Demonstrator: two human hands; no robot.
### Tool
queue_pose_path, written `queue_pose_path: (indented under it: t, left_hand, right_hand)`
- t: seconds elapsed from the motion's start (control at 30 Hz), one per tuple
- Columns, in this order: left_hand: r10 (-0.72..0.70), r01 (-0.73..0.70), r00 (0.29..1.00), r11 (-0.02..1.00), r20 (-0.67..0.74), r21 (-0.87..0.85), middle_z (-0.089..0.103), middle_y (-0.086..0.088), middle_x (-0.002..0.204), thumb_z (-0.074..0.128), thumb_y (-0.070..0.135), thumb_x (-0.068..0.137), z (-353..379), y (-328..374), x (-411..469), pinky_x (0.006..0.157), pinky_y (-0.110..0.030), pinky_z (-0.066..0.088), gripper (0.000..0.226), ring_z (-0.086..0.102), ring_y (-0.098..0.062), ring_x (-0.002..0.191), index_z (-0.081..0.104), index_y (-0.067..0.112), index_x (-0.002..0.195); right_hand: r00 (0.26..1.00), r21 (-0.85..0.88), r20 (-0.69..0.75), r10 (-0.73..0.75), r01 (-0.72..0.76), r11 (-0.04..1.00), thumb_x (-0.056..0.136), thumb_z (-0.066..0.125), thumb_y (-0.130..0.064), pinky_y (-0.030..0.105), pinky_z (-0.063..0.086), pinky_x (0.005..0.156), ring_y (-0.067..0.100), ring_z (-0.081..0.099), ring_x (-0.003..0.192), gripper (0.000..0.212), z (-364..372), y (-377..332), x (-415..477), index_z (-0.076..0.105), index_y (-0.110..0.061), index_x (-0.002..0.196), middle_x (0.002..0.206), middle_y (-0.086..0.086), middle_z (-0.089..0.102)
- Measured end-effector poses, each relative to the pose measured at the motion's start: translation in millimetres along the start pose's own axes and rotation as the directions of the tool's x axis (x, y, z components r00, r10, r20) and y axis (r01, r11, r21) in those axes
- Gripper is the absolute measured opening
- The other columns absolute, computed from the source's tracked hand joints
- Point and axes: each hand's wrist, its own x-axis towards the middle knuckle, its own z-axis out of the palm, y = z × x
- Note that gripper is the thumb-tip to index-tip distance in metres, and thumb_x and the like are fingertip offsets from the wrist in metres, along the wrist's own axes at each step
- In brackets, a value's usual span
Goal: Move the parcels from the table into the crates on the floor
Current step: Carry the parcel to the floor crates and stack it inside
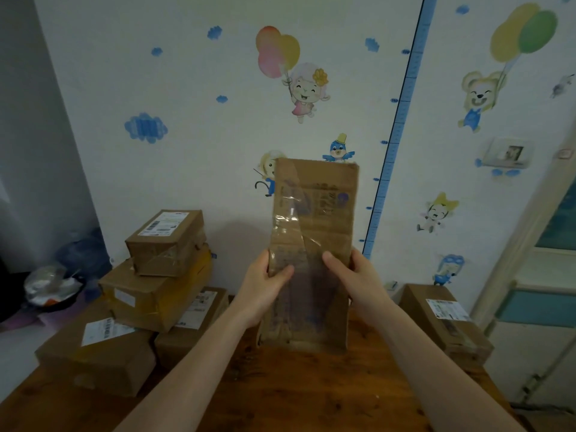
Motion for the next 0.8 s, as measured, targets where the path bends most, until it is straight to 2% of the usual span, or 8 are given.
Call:
queue_pose_path:
  t: [0.1, 0.23, 0.37, 0.43, 0.53, 0.63, 0.73, 0.8]
  left_hand:
    - [0.052, -0.053, 0.998, 0.998, 0.026, 0.03, 0.061, 0.013, 0.11, 0.06, 0.016, 0.091, 4.1, 1.5, -2.5, 0.085, -0.018, 0.047, 0.03, 0.056, -0.002, 0.105, 0.052, 0.027, 0.117]
    - [0.06, -0.062, 0.998, 0.994, 0.021, 0.09, 0.06, 0.015, 0.105, 0.06, 0.012, 0.09, 5.0, 8.3, 0.2, 0.082, -0.016, 0.047, 0.03, 0.057, -0.007, 0.106, 0.053, 0.026, 0.115]
    - [0.027, -0.027, 1.0, 0.998, -0.009, 0.049, 0.056, 0.018, 0.108, 0.061, 0.029, 0.09, 0.5, 18.2, 6.7, 0.084, -0.021, 0.046, 0.038, 0.054, -0.001, 0.1, 0.048, 0.03, 0.126]
    - [0.032, -0.032, 0.999, 0.997, 0.0, 0.075, 0.058, 0.021, 0.103, 0.055, 0.031, 0.094, 0.6, 16.9, 7.5, 0.079, -0.016, 0.044, 0.028, 0.055, 0.002, 0.098, 0.051, 0.031, 0.121]
    - [0.037, -0.036, 0.999, 0.994, -0.001, 0.101, 0.062, 0.016, 0.102, 0.051, 0.024, 0.097, 3.7, 10.7, 3.5, 0.084, -0.019, 0.046, 0.016, 0.058, -0.005, 0.103, 0.056, 0.028, 0.112]
    - [0.049, -0.051, 0.999, 0.991, 0.014, 0.12, 0.06, 0.019, 0.099, 0.051, 0.023, 0.097, 5.4, 12.4, 1.7, 0.074, -0.011, 0.043, 0.018, 0.057, 0.001, 0.097, 0.056, 0.026, 0.114]
    - [0.048, -0.052, 0.998, 0.985, 0.028, 0.163, 0.056, 0.024, 0.097, 0.056, 0.034, 0.093, 2.7, 17.6, 4.9, 0.068, -0.008, 0.039, 0.02, 0.054, 0.006, 0.093, 0.053, 0.032, 0.113]
    - [0.064, -0.061, 0.998, 0.978, -0.007, 0.201, 0.059, 0.02, 0.098, 0.056, 0.032, 0.093, 0.0, 16.7, 8.8, 0.066, -0.006, 0.04, 0.022, 0.054, 0.007, 0.088, 0.056, 0.026, 0.114]
  right_hand:
    - [0.998, -0.064, -0.045, -0.046, 0.043, 0.997, 0.093, 0.056, -0.026, 0.029, 0.052, 0.082, 0.018, 0.06, 0.1, 0.02, 1.5, -2.1, 7.4, 0.058, -0.016, 0.111, 0.105, 0.0, 0.064]
    - [0.991, -0.151, -0.096, -0.093, 0.078, 0.986, 0.094, 0.054, -0.024, 0.02, 0.047, 0.067, 0.016, 0.062, 0.091, 0.019, 2.0, 2.7, 4.1, 0.061, -0.009, 0.105, 0.098, 0.003, 0.066]
    - [0.997, -0.099, -0.057, -0.042, 0.037, 0.994, 0.092, 0.057, -0.026, 0.022, 0.047, 0.073, 0.015, 0.06, 0.097, 0.011, -0.5, 6.7, -2.0, 0.06, -0.02, 0.101, 0.1, -0.002, 0.065]
    - [0.999, -0.051, -0.041, -0.016, 0.014, 0.999, 0.091, 0.059, -0.028, 0.021, 0.048, 0.072, 0.013, 0.061, 0.097, 0.012, -0.1, 5.7, -3.6, 0.058, -0.022, 0.102, 0.102, -0.003, 0.065]
    - [0.998, -0.015, -0.066, -0.012, 0.011, 1.0, 0.091, 0.059, -0.029, 0.02, 0.05, 0.069, 0.011, 0.063, 0.092, 0.012, 2.2, 0.5, -1.2, 0.058, -0.021, 0.099, 0.097, -0.003, 0.067]
    - [0.991, -0.122, -0.105, -0.079, 0.066, 0.99, 0.094, 0.055, -0.026, 0.018, 0.05, 0.072, 0.012, 0.063, 0.095, 0.01, 2.0, 0.9, -0.8, 0.06, -0.019, 0.1, 0.095, -0.005, 0.066]
    - [0.991, -0.1, -0.106, -0.077, 0.066, 0.993, 0.094, 0.056, -0.026, 0.014, 0.049, 0.069, 0.006, 0.061, 0.091, 0.018, 0.9, 2.7, -2.1, 0.059, -0.016, 0.108, 0.096, -0.007, 0.065]
    - [0.994, -0.07, -0.088, -0.057, 0.051, 0.996, 0.093, 0.057, -0.028, 0.013, 0.048, 0.068, 0.002, 0.059, 0.09, 0.019, 2.9, 1.8, -2.2, 0.055, -0.019, 0.109, 0.098, -0.009, 0.063]
